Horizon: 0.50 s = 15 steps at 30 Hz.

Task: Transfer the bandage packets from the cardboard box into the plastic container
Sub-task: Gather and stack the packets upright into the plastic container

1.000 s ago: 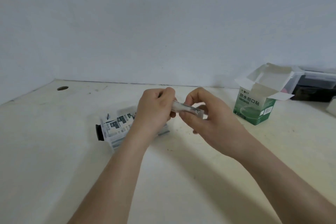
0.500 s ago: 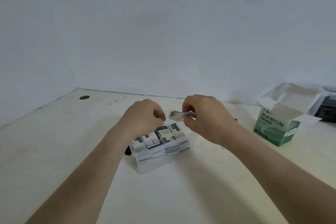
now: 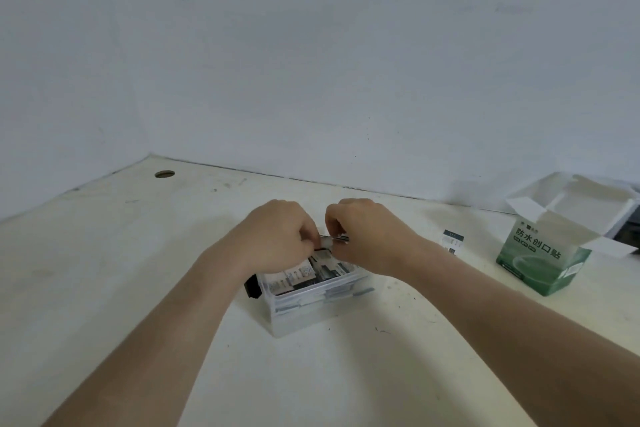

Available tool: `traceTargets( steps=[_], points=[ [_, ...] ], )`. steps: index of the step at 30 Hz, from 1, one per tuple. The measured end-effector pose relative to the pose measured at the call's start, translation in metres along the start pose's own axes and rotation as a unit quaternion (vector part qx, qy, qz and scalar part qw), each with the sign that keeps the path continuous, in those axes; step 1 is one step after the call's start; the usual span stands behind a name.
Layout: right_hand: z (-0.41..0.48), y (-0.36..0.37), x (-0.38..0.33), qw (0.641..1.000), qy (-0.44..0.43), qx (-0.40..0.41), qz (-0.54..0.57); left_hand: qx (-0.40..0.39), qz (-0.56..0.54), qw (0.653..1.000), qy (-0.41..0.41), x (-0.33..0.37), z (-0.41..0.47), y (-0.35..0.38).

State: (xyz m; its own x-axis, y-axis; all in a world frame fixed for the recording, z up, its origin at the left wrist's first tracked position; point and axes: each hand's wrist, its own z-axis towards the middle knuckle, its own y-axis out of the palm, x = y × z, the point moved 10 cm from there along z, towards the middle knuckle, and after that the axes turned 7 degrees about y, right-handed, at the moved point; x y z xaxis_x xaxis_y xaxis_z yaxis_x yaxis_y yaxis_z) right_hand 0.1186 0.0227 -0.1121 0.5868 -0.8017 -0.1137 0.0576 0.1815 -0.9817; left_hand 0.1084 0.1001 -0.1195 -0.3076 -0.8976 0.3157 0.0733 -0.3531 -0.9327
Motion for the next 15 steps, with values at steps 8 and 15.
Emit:
traceTargets(
  steps=[8, 15],
  points=[
    [0.011, 0.029, 0.003, 0.990, 0.036, -0.134, -0.007, -0.067, 0.057, 0.996, -0.011, -0.009, -0.005, 0.017],
    [0.008, 0.038, 0.004, 0.969, 0.069, -0.239, -0.006, -0.080, 0.060, 0.995, -0.008, -0.014, -0.003, 0.022]
  ],
)
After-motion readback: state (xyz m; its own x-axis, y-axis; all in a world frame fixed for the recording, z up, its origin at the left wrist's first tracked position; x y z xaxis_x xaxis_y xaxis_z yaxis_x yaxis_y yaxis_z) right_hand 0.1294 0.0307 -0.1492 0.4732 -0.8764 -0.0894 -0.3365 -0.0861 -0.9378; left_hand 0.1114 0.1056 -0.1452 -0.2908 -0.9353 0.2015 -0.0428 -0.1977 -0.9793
